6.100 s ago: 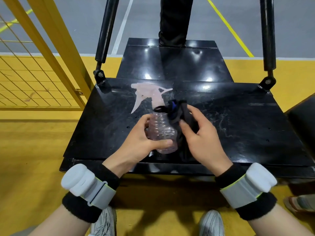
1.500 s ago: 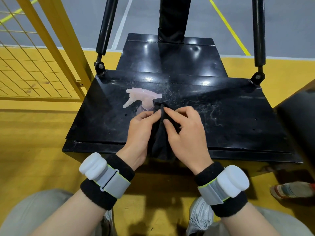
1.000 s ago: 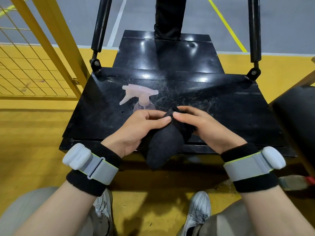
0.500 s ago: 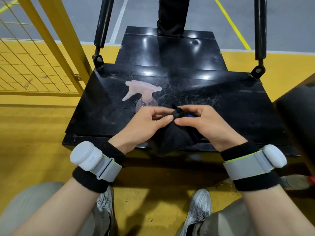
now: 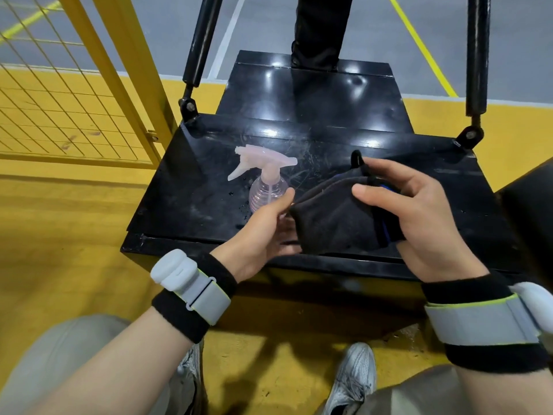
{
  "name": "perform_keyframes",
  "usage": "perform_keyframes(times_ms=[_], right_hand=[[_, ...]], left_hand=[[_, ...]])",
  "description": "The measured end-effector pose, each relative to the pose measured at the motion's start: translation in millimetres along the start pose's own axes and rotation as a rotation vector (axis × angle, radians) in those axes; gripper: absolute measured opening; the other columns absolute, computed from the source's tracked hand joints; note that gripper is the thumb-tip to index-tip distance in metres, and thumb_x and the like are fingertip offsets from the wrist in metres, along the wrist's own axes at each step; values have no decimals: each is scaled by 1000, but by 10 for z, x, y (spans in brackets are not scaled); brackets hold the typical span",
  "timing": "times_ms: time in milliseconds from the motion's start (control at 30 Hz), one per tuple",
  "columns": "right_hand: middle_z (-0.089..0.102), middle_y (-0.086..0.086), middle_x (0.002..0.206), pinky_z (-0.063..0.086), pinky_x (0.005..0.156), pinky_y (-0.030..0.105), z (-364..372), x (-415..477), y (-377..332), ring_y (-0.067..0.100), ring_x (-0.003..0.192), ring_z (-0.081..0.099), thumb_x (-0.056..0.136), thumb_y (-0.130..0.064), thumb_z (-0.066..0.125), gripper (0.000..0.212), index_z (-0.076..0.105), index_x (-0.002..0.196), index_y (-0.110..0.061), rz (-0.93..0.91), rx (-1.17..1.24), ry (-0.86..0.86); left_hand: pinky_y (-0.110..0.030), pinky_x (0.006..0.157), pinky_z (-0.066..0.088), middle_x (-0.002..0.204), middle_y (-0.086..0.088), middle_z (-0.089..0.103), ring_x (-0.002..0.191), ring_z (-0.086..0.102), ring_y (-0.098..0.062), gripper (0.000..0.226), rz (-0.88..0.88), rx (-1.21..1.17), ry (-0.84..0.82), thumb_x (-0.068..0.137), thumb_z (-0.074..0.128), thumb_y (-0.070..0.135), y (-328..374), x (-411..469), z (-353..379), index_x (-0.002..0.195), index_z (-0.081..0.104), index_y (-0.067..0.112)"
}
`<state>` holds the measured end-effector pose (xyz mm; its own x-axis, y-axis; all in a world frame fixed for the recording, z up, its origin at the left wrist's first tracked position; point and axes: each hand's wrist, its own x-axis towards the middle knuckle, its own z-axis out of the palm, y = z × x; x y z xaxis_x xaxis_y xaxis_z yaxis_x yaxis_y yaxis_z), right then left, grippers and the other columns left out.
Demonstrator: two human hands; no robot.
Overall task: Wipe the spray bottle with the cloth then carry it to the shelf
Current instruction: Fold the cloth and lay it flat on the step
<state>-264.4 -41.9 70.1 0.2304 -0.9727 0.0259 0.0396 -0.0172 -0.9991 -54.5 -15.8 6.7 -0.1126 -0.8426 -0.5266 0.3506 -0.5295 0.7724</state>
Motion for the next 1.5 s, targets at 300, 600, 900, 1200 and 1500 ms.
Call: perform_keyframes(times_ms=[300,600,900,1200,1500], right_hand=[[81,2,110,61,92,36,-273,25,-11,18,104,77,84,-17,80,26,77,108,-24,154,-98,102],[78,-7,94,48,72,23,-558,249,325,10,93,73,91,-16,76,14,76,100,-27,407,-348,194],[72,1,115,52,92,37,-692,487,736,22,111,65,93,-18,72,16,72,108,-23,553,-512,250],[64,10,134,47,109,44,-728,438,807,31,127,59,97,-31,67,38,62,131,-15,449,-952,215],[59,4,143,43,111,41,-682,259,733,28,132,55,96,-23,70,44,63,139,-17,292,-1249,-145]], left_hand=[[-40,88,61,100,-4,80,98,75,-21,40,20,-194,-124,87,72,37,-5,33,53,119,70,12],[-35,84,60,107,-12,78,89,75,-14,13,107,174,188,92,75,18,-145,242,237,101,67,15],[-50,86,61,95,-4,75,93,73,-22,18,239,541,361,91,75,33,-367,547,373,95,66,18],[-34,93,49,118,0,60,104,60,-15,34,443,905,405,91,72,27,-433,585,430,120,55,19],[-41,105,43,137,0,60,125,56,-22,42,593,1424,190,97,62,26,-501,433,460,138,59,17]])
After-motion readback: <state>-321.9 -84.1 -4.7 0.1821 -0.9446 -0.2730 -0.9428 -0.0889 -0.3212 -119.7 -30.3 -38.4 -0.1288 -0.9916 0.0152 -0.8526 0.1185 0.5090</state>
